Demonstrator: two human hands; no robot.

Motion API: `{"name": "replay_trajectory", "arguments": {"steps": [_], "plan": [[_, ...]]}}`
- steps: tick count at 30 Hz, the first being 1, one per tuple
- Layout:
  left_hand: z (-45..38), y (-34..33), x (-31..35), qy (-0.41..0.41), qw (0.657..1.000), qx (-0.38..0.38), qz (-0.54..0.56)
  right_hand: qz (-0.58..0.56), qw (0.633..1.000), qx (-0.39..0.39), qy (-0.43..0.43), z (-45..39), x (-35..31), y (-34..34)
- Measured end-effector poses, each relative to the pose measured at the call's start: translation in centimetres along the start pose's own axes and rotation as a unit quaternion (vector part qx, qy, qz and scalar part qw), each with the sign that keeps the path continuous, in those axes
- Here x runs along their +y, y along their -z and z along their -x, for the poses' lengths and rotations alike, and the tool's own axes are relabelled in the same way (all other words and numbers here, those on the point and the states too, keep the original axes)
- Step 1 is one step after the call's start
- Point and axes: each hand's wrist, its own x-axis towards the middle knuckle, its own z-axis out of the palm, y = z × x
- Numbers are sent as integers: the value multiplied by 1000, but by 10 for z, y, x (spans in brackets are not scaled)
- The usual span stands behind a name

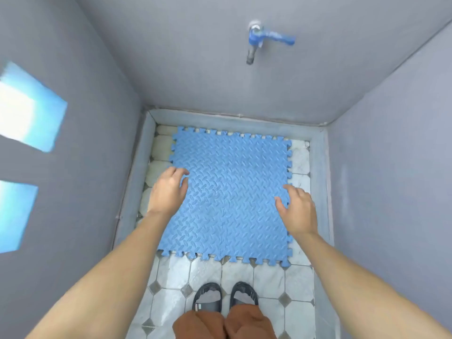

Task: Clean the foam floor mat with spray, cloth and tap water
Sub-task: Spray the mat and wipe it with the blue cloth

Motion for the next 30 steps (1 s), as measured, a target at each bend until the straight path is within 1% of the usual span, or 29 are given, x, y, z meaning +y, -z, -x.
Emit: {"name": "replay_trajectory", "arguments": {"steps": [3,6,9,13,16,18,22,27,30], "plan": [[-3,91,64,3,999,47,20,-36,998,42,18,5,-61,98],[-9,173,118,-29,996,72,30,-31,996,77,44,13,-114,188],[-19,253,168,-56,993,102,31,-6,996,73,48,21,-156,263],[-40,350,218,-109,981,159,20,-12,996,68,64,28,-203,346],[-58,409,248,-134,975,176,6,-33,992,83,86,20,-236,402],[-72,440,267,-138,972,189,3,-44,990,92,100,8,-256,438],[-96,478,304,-138,966,214,50,-79,982,131,111,-28,-285,500],[-132,490,337,-140,965,213,61,-132,968,175,124,-84,-315,552],[-158,486,345,-107,966,214,95,-172,961,174,131,-122,-330,564]]}}
